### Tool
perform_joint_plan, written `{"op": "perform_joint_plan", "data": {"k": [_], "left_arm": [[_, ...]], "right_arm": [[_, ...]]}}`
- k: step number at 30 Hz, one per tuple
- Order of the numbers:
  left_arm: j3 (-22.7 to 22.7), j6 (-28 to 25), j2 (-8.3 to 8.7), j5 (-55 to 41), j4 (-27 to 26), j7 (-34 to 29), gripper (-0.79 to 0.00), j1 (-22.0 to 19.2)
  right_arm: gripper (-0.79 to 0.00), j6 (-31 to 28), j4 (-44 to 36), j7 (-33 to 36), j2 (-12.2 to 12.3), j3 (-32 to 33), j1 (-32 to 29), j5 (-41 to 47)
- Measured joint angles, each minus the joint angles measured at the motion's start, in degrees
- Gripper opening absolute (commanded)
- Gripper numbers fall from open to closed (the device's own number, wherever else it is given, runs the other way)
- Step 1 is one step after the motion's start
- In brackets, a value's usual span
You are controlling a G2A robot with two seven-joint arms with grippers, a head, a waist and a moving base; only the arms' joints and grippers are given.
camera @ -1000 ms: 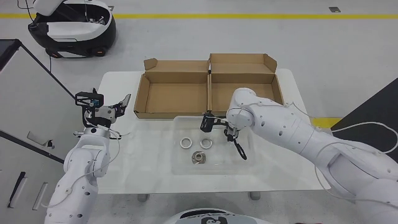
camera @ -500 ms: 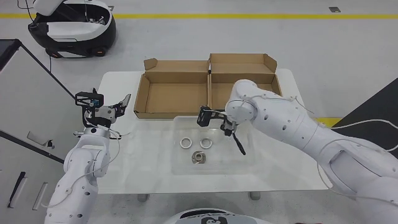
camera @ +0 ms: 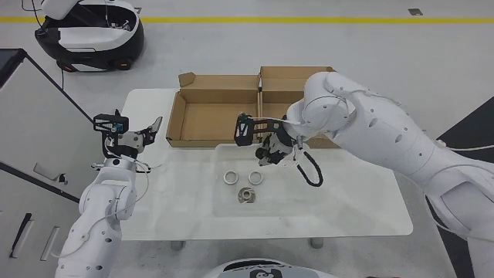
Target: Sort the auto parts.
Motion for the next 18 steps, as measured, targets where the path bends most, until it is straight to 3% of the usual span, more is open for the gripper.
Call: {"op": "perform_joint_plan", "data": {"k": [6, 10, 18], "left_arm": [[0.0, 0.0, 0.0, 0.0, 0.0, 0.0, 0.0, 0.0], [0.0, 0.0, 0.0, 0.0, 0.0, 0.0, 0.0, 0.0], [0.0, 0.0, 0.0, 0.0, 0.0, 0.0, 0.0, 0.0]], "right_arm": [[-0.785, -3.76, 2.9, -3.76, 3.58, -2.42, 2.48, 3.85], [-0.785, -9.61, 4.21, -9.6, 5.3, -4.16, 3.92, 8.68], [-0.785, -22.85, 7.15, -22.85, 5.81, -9.25, 7.83, 16.37]]}}
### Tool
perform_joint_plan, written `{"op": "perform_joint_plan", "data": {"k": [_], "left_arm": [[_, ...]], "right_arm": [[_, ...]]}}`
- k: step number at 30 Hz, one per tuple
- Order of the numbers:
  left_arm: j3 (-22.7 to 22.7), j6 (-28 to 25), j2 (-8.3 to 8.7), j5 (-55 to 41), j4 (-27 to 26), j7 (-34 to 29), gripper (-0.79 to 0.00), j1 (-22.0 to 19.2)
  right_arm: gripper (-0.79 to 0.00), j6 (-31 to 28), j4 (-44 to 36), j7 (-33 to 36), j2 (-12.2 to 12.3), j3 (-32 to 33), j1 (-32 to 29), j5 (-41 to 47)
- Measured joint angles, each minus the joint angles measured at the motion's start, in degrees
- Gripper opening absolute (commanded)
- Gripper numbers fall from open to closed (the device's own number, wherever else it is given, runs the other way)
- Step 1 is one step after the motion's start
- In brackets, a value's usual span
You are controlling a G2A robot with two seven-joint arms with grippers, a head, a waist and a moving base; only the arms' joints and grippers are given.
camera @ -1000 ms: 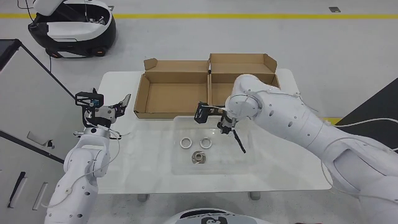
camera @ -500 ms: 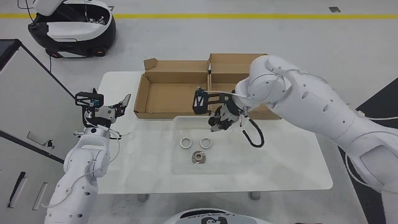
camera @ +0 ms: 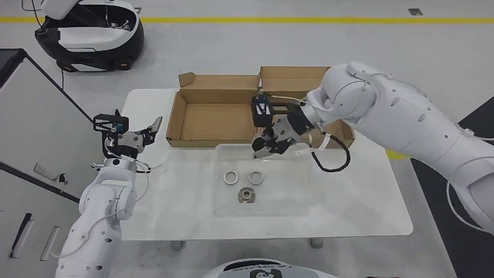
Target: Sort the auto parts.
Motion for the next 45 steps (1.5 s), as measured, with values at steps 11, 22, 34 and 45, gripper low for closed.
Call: {"op": "perform_joint_plan", "data": {"k": [11, 22, 34, 45], "left_arm": [[0.0, 0.0, 0.0, 0.0, 0.0, 0.0, 0.0, 0.0], [0.0, 0.0, 0.0, 0.0, 0.0, 0.0, 0.0, 0.0], [0.0, 0.0, 0.0, 0.0, 0.0, 0.0, 0.0, 0.0], [0.0, 0.0, 0.0, 0.0, 0.0, 0.0, 0.0, 0.0]], "right_arm": [[-0.785, -10.49, 1.1, -10.48, 0.07, -0.19, 2.84, 14.97], [-0.785, -10.49, -3.99, -10.5, 0.34, 12.05, -6.9, 25.55], [-0.785, -10.49, -5.78, -10.49, -0.34, 16.57, -10.69, 28.86], [-0.785, -10.5, -14.11, -14.33, -0.55, 22.86, -17.63, 31.28]]}}
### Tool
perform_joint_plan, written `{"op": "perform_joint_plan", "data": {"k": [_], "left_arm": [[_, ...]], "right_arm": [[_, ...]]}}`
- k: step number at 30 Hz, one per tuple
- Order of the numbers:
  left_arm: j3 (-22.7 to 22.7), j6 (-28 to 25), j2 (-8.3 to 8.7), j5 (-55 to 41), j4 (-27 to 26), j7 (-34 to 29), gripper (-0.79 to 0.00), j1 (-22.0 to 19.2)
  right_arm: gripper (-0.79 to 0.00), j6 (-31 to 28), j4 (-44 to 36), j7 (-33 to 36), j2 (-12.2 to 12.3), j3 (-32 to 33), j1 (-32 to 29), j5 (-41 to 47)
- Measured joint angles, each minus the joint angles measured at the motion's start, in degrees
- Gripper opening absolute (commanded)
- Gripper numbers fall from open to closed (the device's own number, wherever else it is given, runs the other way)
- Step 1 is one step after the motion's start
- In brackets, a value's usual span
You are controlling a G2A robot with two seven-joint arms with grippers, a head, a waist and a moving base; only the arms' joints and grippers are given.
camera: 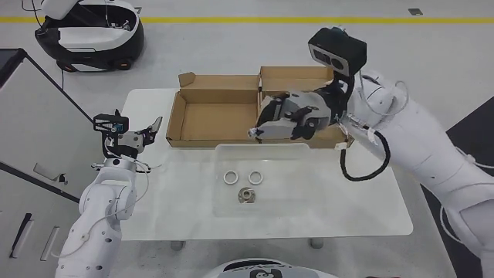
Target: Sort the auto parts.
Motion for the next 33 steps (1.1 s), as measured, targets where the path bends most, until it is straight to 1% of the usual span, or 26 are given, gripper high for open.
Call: {"op": "perform_joint_plan", "data": {"k": [4, 7, 11, 18, 21, 23, 26, 29, 33], "left_arm": [[0.0, 0.0, 0.0, 0.0, 0.0, 0.0, 0.0, 0.0], [0.0, 0.0, 0.0, 0.0, 0.0, 0.0, 0.0, 0.0], [0.0, 0.0, 0.0, 0.0, 0.0, 0.0, 0.0, 0.0], [0.0, 0.0, 0.0, 0.0, 0.0, 0.0, 0.0, 0.0], [0.0, 0.0, 0.0, 0.0, 0.0, 0.0, 0.0, 0.0], [0.0, 0.0, 0.0, 0.0, 0.0, 0.0, 0.0, 0.0], [0.0, 0.0, 0.0, 0.0, 0.0, 0.0, 0.0, 0.0], [0.0, 0.0, 0.0, 0.0, 0.0, 0.0, 0.0, 0.0], [0.0, 0.0, 0.0, 0.0, 0.0, 0.0, 0.0, 0.0]], "right_arm": [[-0.785, 0.01, -2.85, 0.63, -0.84, 3.44, -3.45, 3.32], [-0.785, 0.01, -4.47, 1.96, -1.91, 5.9, -5.89, 7.2], [-0.785, 0.01, -5.92, 3.91, -3.93, 8.55, -8.38, 12.6], [-0.785, 0.01, -6.94, 3.82, -7.43, 10.25, -9.94, 15.39], [-0.785, 0.01, -6.71, 3.82, -8.75, 10.43, -9.87, 14.89], [-0.785, 0.01, -5.62, 3.83, -9.36, 10.17, -9.49, 12.56], [-0.785, 0.79, -2.66, 4.61, -9.52, 9.53, -8.45, 6.48], [-0.785, 1.48, -0.87, 5.29, -9.49, 8.96, -7.84, 2.53], [-0.785, 1.74, -0.37, 5.56, -9.59, 8.25, -7.66, 2.22]]}}
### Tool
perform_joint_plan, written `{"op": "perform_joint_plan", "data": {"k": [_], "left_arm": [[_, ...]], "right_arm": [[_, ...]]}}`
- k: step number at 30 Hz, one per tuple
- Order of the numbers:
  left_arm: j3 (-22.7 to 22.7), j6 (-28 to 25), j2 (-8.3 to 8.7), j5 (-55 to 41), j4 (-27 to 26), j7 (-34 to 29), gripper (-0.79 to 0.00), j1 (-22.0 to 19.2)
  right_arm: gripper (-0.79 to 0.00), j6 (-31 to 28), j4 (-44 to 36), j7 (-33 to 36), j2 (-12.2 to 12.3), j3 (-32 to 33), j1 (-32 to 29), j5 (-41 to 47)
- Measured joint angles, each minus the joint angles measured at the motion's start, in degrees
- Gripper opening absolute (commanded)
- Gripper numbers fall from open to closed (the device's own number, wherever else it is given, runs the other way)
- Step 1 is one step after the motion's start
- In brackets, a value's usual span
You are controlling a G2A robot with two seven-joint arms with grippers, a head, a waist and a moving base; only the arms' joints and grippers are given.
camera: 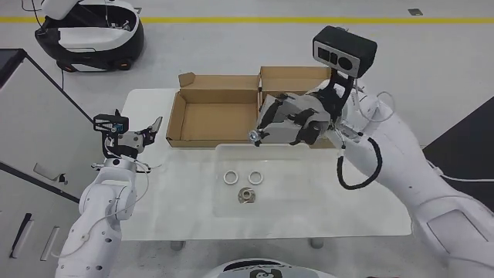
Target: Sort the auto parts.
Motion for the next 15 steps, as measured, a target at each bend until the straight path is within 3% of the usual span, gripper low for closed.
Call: {"op": "perform_joint_plan", "data": {"k": [15], "left_arm": [[0.0, 0.0, 0.0, 0.0, 0.0, 0.0, 0.0, 0.0]], "right_arm": [[-0.785, -1.73, -5.06, -1.73, -3.16, 1.6, -3.2, 13.35]]}}
